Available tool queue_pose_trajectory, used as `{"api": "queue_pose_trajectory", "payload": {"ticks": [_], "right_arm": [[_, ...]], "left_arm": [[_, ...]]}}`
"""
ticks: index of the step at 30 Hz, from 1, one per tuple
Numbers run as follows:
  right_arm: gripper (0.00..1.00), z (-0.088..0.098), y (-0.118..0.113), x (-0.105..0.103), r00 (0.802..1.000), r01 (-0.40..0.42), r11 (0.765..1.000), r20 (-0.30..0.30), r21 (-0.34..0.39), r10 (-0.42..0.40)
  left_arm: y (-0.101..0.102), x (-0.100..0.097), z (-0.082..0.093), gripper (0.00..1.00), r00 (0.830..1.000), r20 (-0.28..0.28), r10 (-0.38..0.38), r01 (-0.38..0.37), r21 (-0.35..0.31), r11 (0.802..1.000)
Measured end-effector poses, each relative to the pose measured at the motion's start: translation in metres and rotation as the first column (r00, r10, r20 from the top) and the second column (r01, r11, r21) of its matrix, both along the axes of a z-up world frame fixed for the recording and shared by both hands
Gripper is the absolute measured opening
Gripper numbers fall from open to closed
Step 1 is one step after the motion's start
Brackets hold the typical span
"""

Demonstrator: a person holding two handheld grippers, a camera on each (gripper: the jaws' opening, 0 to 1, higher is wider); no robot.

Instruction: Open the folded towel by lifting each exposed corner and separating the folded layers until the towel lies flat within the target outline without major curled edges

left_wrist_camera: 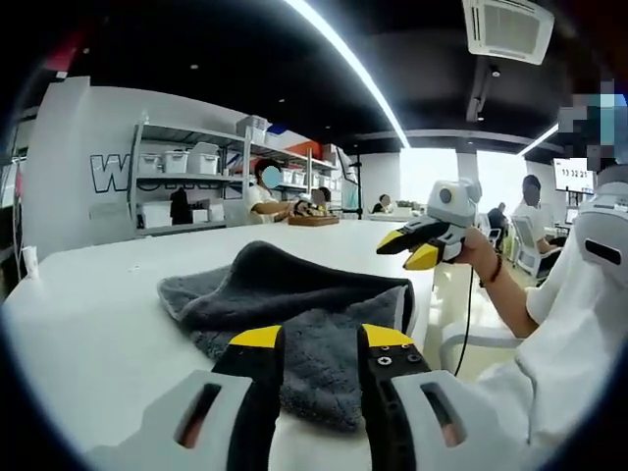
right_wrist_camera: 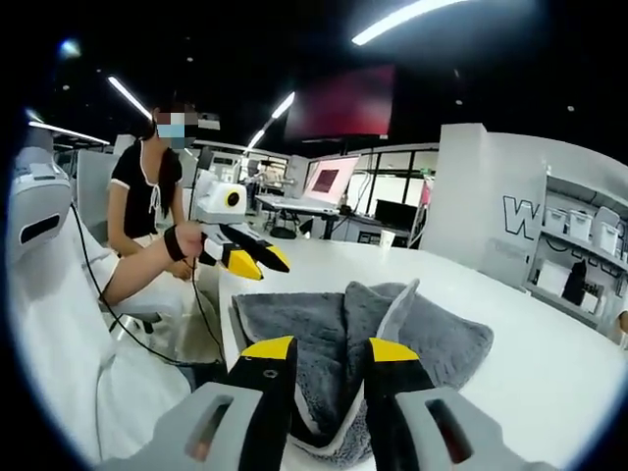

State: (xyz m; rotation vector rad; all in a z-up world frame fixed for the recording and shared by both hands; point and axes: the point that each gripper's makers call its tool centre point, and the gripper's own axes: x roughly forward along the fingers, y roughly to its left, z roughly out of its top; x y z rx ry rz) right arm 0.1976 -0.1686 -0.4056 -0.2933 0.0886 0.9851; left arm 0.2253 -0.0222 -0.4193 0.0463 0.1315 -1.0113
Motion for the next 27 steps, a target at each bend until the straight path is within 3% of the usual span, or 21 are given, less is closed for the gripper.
{"api": "queue_pose_trajectory", "payload": {"ticks": [10, 17, 19, 27], "right_arm": [[0.21, 0.004, 0.005, 0.002, 1.000, 0.001, 1.000, 0.016, -0.009, -0.001], [0.21, 0.003, 0.006, 0.005, 1.000, 0.010, 0.999, 0.021, -0.032, -0.010], [0.21, 0.003, 0.006, 0.005, 1.000, 0.009, 1.000, 0.019, -0.030, -0.008], [0.21, 0.006, 0.005, 0.011, 0.999, 0.029, 0.999, 0.028, -0.044, -0.028]], "left_arm": [[-0.006, 0.008, 0.001, 0.30, 1.000, -0.008, 0.004, -0.004, -0.004, 1.000], [-0.006, 0.018, -0.002, 0.30, 0.999, -0.034, 0.025, -0.025, -0.013, 1.000], [-0.006, 0.020, -0.005, 0.30, 0.997, -0.065, 0.034, -0.035, -0.014, 0.999], [-0.006, 0.029, -0.003, 0.33, 0.996, -0.076, 0.051, -0.054, -0.036, 0.998]]}}
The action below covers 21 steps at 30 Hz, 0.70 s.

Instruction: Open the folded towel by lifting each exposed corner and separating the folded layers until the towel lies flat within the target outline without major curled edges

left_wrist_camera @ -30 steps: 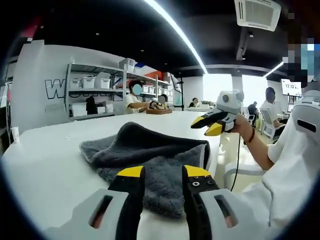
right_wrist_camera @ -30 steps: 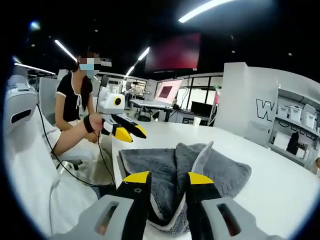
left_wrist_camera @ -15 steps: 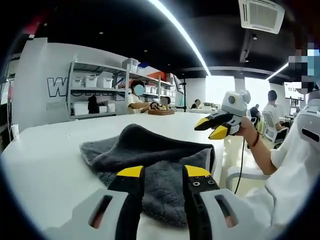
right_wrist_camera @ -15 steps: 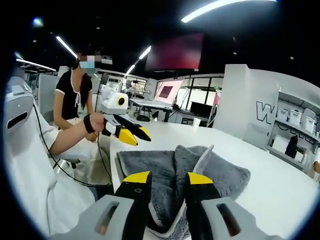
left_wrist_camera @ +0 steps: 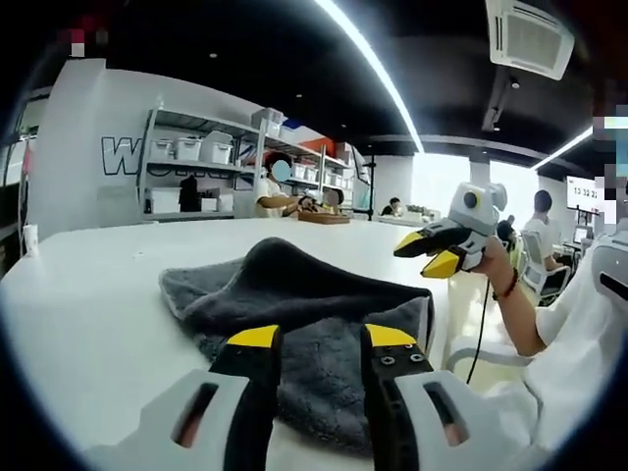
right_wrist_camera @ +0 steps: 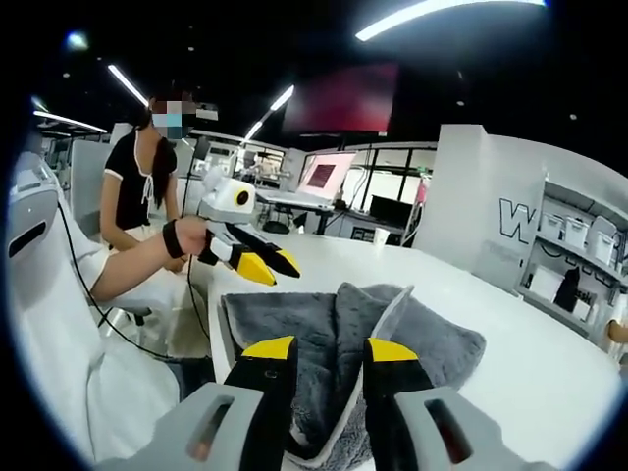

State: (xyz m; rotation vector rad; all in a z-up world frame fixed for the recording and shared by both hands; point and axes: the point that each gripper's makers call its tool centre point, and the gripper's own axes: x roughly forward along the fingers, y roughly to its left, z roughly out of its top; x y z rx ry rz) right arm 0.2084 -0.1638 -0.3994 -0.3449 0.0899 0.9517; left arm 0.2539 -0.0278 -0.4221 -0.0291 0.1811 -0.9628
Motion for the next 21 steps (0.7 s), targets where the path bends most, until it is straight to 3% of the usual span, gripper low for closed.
{"api": "queue_pose_trajectory", "payload": {"ticks": [9, 13, 21], "right_arm": [[0.21, 0.005, 0.004, 0.004, 1.000, 0.005, 1.000, 0.002, 0.005, -0.005], [0.21, 0.005, 0.007, 0.005, 1.000, 0.005, 1.000, 0.000, 0.000, -0.005], [0.22, 0.005, 0.010, 0.012, 1.000, 0.021, 1.000, 0.003, 0.004, -0.021]], "left_arm": [[0.002, 0.010, -0.002, 0.33, 0.999, -0.030, 0.016, -0.016, -0.005, 1.000], [0.002, 0.015, -0.002, 0.40, 0.999, -0.042, 0.034, -0.035, -0.018, 0.999], [0.003, 0.022, -0.003, 0.45, 0.997, -0.057, 0.051, -0.052, -0.017, 0.999]]}}
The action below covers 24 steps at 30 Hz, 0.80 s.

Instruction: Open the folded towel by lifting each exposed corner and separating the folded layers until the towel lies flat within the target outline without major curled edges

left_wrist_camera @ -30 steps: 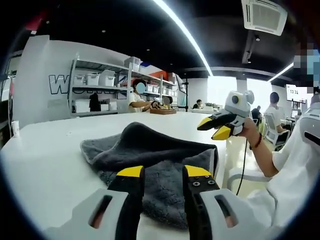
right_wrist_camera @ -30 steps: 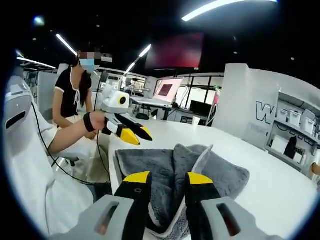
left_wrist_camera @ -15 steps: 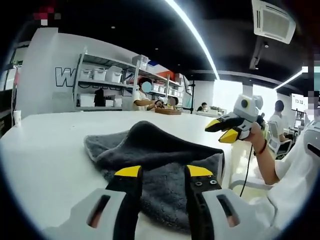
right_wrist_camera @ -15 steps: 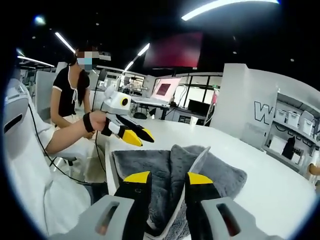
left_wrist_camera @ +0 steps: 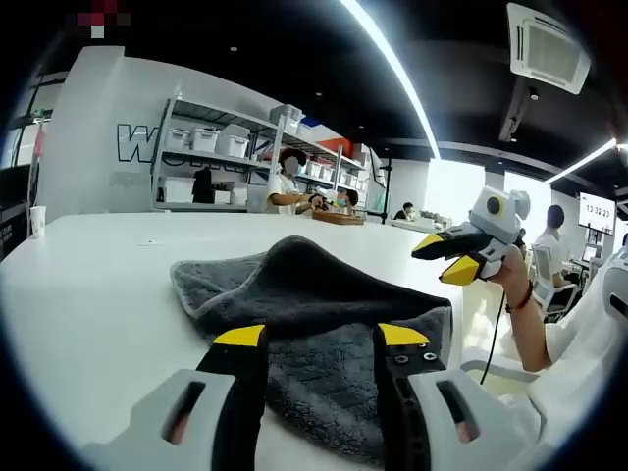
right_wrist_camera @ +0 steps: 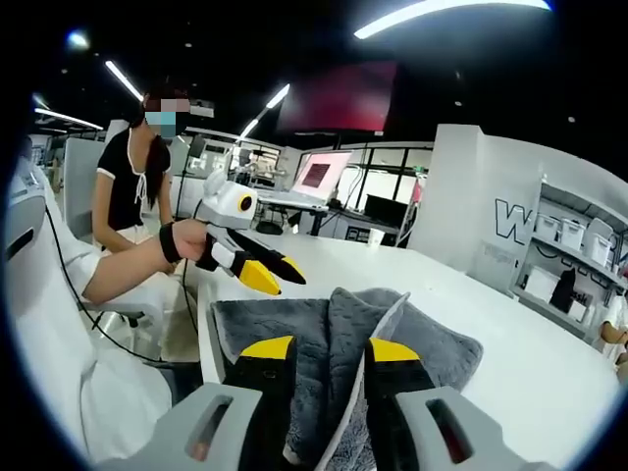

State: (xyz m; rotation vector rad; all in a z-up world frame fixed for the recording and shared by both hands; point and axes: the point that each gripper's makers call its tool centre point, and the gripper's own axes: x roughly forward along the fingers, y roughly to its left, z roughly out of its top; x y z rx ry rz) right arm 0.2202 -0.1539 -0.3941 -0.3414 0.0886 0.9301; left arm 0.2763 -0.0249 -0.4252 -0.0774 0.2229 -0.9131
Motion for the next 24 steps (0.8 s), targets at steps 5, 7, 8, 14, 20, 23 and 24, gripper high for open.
{"api": "queue_pose_trajectory", "payload": {"ticks": [5, 7, 8, 14, 20, 23, 24], "right_arm": [[0.22, 0.000, 0.005, 0.002, 1.000, -0.005, 1.000, 0.000, -0.004, 0.005], [0.22, 0.000, 0.005, 0.003, 1.000, -0.006, 1.000, 0.002, -0.003, 0.006], [0.22, 0.000, 0.006, 0.003, 1.000, -0.006, 1.000, 0.003, -0.002, 0.006], [0.21, 0.006, 0.011, 0.011, 1.000, -0.003, 1.000, 0.015, 0.016, 0.003], [0.21, 0.006, 0.013, 0.014, 1.000, -0.005, 1.000, 0.006, 0.030, 0.004], [0.21, 0.007, 0.014, 0.015, 1.000, -0.004, 1.000, 0.005, 0.028, 0.004], [0.21, 0.008, 0.014, 0.017, 1.000, -0.001, 1.000, 0.006, 0.029, 0.001]], "left_arm": [[0.001, 0.005, -0.003, 0.46, 0.999, -0.042, 0.010, -0.009, 0.004, 1.000], [0.002, 0.006, -0.002, 0.47, 0.999, -0.041, 0.019, -0.020, -0.002, 1.000], [0.002, 0.006, -0.002, 0.47, 0.999, -0.037, 0.023, -0.023, -0.002, 1.000], [0.004, 0.008, -0.005, 0.46, 0.999, -0.039, 0.034, -0.034, 0.003, 0.999], [0.008, 0.013, -0.002, 0.46, 0.998, -0.042, 0.053, -0.054, -0.018, 0.998], [0.009, 0.014, -0.004, 0.46, 0.997, -0.044, 0.063, -0.063, -0.005, 0.998], [0.009, 0.015, -0.004, 0.46, 0.997, -0.043, 0.063, -0.063, -0.003, 0.998]]}}
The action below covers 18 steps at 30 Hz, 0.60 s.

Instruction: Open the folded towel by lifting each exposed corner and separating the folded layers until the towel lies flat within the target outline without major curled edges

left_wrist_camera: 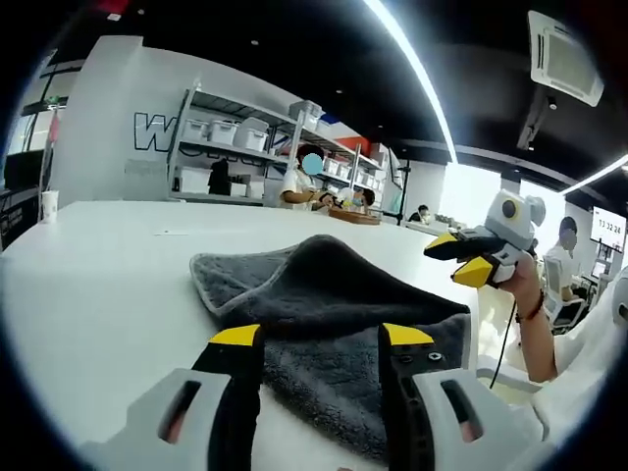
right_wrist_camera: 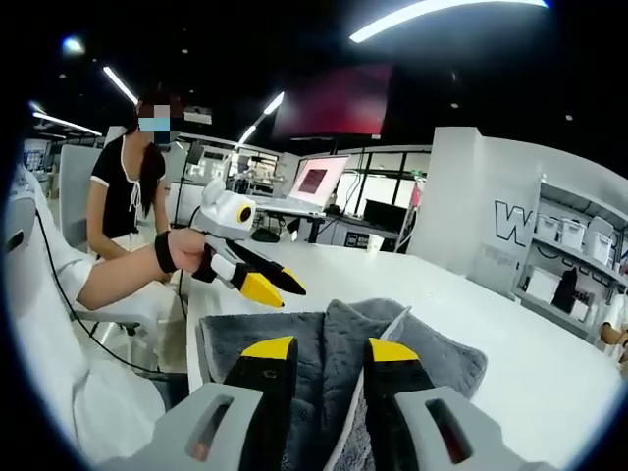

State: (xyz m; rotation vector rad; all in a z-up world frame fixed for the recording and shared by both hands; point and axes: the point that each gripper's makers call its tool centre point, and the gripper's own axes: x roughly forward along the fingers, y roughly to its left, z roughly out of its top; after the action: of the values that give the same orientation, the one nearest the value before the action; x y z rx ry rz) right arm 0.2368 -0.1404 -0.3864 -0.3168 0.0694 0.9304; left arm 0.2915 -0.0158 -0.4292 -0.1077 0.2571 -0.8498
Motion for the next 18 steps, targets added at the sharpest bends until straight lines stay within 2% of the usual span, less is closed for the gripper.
{"api": "queue_pose_trajectory", "payload": {"ticks": [3, 9, 12, 14, 18], "right_arm": [[0.21, 0.001, -0.002, 0.005, 1.000, 0.011, 1.000, -0.001, 0.001, -0.011], [0.21, 0.000, -0.002, 0.008, 1.000, 0.015, 1.000, -0.009, 0.007, -0.015], [0.21, 0.000, -0.002, 0.010, 1.000, 0.015, 1.000, -0.010, 0.002, -0.015], [0.21, -0.001, -0.001, 0.011, 1.000, 0.013, 1.000, -0.012, 0.000, -0.013], [0.21, -0.003, 0.001, 0.013, 1.000, 0.012, 1.000, -0.023, -0.008, -0.013]], "left_arm": [[-0.001, 0.002, 0.002, 0.46, 1.000, 0.001, 0.003, -0.003, -0.017, 1.000], [0.001, 0.013, 0.000, 0.46, 1.000, -0.002, 0.028, -0.028, 0.003, 1.000], [0.001, 0.015, 0.001, 0.46, 1.000, -0.007, 0.025, -0.025, -0.017, 1.000], [-0.001, 0.015, 0.006, 0.46, 1.000, -0.017, 0.015, -0.016, -0.060, 0.998], [-0.003, 0.018, 0.006, 0.46, 1.000, -0.017, 0.016, -0.016, -0.045, 0.999]]}}
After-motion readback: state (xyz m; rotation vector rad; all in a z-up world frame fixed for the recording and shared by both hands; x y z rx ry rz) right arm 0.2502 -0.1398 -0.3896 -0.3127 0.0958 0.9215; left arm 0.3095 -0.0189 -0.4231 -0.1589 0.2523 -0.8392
